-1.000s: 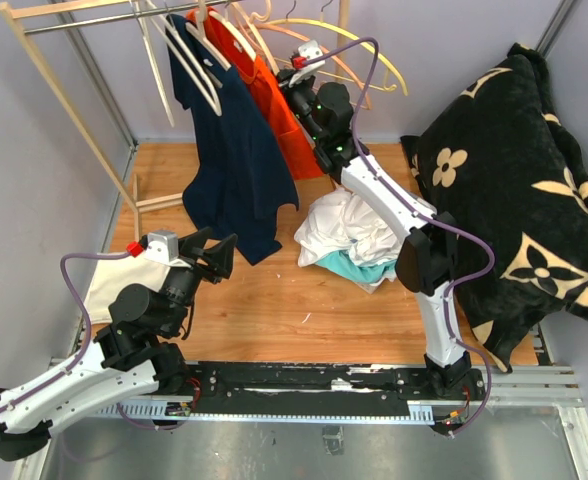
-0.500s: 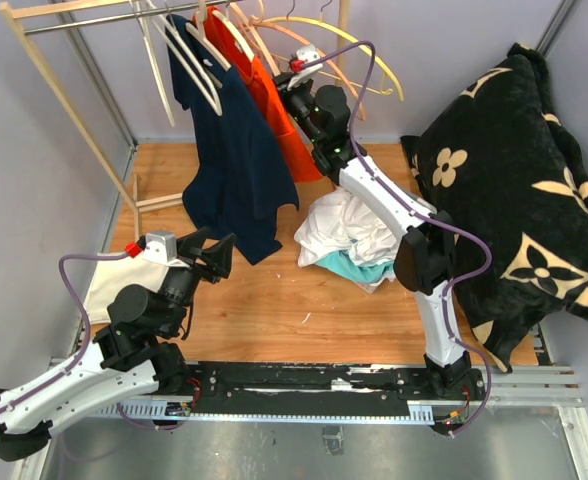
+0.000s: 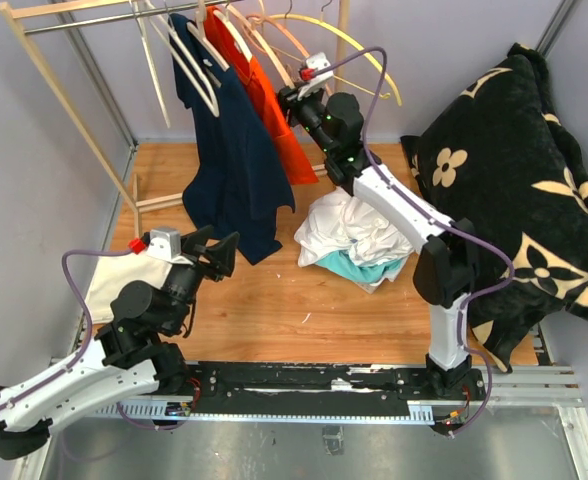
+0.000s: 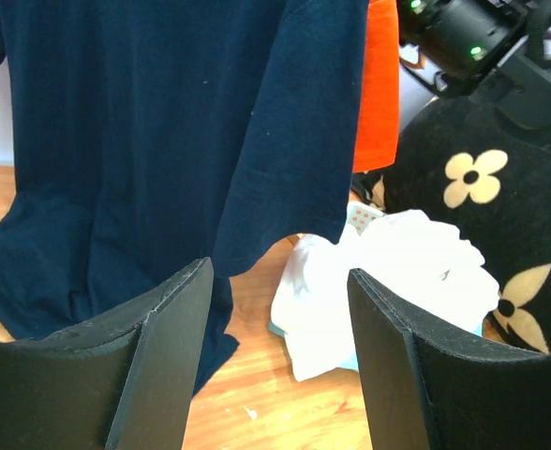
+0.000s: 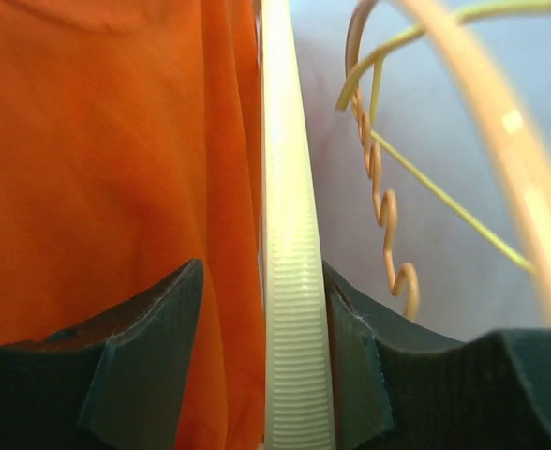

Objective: Remove the t-shirt from the hanger
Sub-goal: Place the hanger on the clothesline.

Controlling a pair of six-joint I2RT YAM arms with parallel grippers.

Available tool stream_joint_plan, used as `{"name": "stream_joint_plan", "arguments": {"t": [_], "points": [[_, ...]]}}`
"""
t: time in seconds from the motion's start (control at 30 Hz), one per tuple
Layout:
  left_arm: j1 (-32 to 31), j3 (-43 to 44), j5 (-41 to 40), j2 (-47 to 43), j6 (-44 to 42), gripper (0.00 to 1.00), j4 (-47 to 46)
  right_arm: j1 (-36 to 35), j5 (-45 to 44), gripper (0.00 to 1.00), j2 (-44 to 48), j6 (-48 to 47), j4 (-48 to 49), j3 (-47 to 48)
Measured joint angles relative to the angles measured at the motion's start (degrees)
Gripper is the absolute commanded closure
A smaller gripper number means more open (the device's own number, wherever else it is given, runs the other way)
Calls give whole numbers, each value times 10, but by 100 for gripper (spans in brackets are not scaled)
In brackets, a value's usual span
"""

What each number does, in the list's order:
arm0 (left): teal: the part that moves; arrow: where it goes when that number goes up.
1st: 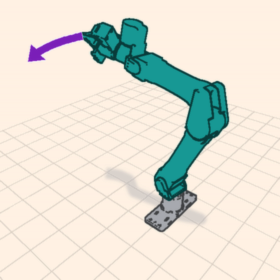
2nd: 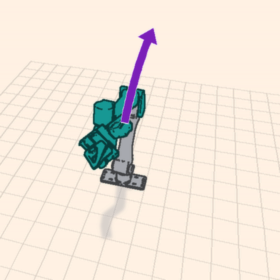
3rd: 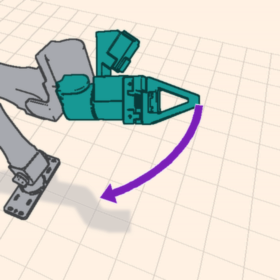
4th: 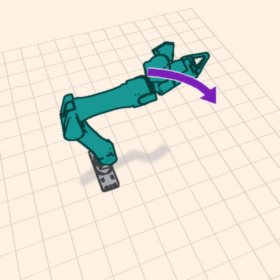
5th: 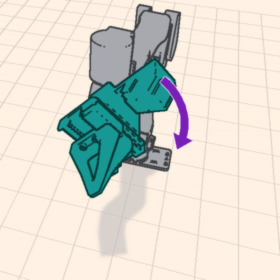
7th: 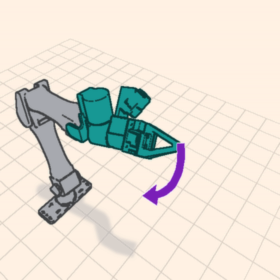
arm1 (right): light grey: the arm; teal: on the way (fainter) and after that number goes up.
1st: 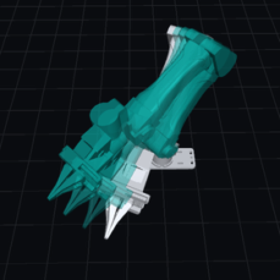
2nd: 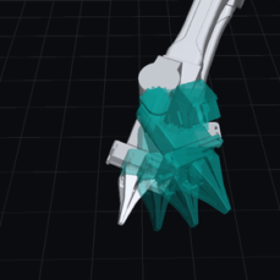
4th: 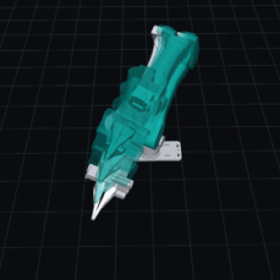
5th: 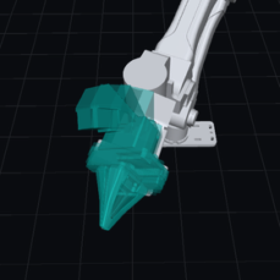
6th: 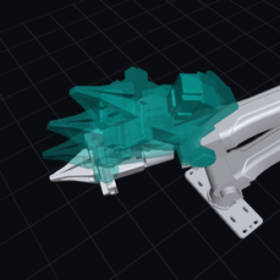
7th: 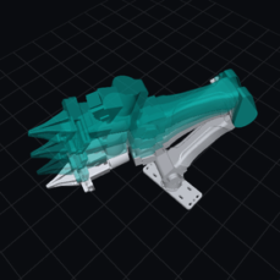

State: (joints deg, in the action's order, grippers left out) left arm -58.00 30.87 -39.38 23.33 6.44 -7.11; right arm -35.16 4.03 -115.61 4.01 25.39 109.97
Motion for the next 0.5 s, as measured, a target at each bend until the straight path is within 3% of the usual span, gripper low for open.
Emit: {"name": "stream_joint_plan", "arguments": {"t": [0.5], "points": [[0, 89, 7, 58, 14, 36, 17, -1, -15, 41, 196, -32, -2, -138]]}}
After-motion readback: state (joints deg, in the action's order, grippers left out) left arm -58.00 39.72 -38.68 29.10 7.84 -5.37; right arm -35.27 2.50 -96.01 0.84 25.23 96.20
